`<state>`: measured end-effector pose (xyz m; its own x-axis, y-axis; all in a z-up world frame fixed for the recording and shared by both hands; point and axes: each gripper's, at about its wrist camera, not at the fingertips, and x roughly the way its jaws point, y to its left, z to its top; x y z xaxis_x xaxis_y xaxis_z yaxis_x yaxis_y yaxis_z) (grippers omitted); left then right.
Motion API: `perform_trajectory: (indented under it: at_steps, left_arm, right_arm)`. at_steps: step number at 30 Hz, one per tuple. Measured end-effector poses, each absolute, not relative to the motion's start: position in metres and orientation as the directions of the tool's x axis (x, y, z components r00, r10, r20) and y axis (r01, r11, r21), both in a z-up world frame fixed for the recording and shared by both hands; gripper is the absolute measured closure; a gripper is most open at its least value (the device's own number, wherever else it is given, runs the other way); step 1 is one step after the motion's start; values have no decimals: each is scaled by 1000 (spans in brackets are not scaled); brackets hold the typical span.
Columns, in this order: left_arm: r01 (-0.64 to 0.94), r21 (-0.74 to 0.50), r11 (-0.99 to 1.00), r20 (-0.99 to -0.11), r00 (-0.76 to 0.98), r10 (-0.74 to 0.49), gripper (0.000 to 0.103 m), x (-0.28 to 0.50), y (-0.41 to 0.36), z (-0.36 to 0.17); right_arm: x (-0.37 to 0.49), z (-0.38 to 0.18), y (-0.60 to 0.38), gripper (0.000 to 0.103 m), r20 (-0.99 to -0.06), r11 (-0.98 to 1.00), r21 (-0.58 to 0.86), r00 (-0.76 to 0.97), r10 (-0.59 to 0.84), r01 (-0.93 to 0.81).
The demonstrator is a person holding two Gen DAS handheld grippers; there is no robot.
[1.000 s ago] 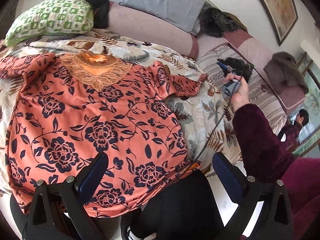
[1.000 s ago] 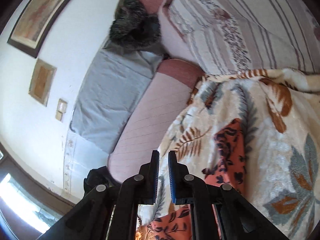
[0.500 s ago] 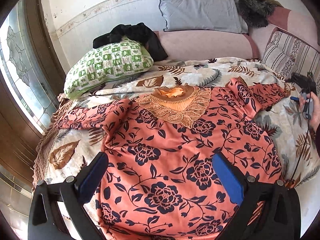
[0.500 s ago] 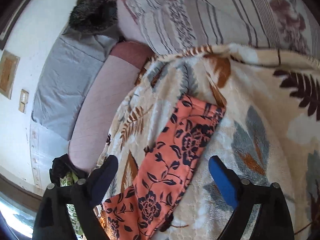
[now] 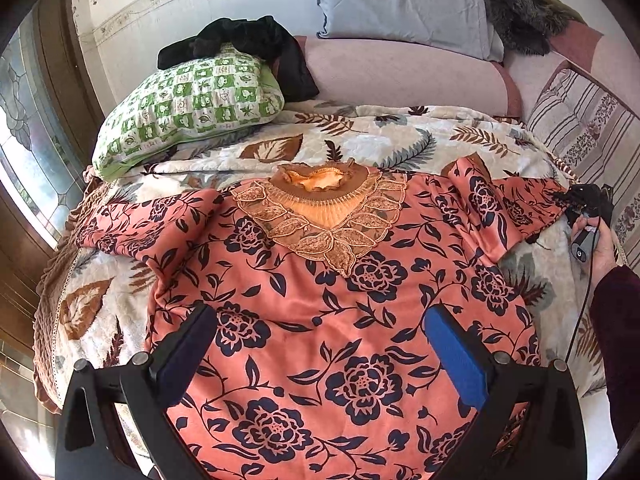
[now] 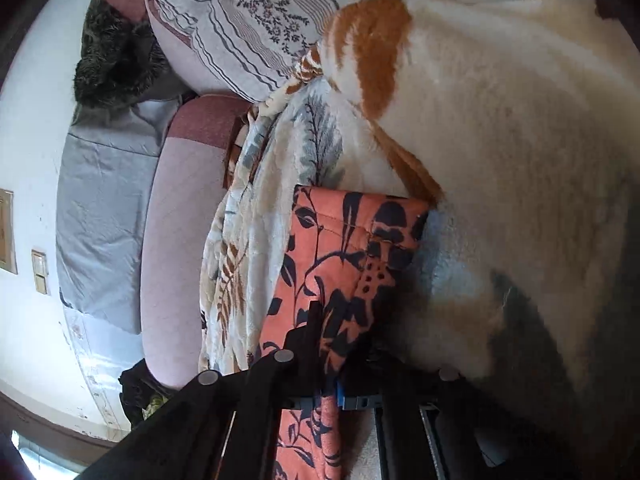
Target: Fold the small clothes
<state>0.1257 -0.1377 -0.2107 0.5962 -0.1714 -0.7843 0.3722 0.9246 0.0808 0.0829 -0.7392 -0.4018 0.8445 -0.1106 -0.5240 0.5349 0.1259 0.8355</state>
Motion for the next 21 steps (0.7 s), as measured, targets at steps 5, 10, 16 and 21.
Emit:
perform_trajectory:
  at_steps: [5,10,16,21]
  left_arm:
    - [333,57,941,-786,596,-163,0,130,-114,-205]
    - [256,27,966,-773,618,-142,0,132,-70,-196]
    - [153,27,988,-755,650,-80,0,127,-2,-191]
    - [75,7,997,-751,659,-44,0,123,51,-191]
  right_arm:
    - [87,-350,-711,98,-396,205,891,914,-90,406]
    - [103,-277,-652,98,-252,307,923,967,29,231]
    - [168,-218,-527,98,-184,420,905,956,228,74]
    - [233,-231,-410,98,-223,459,887,912,345,43]
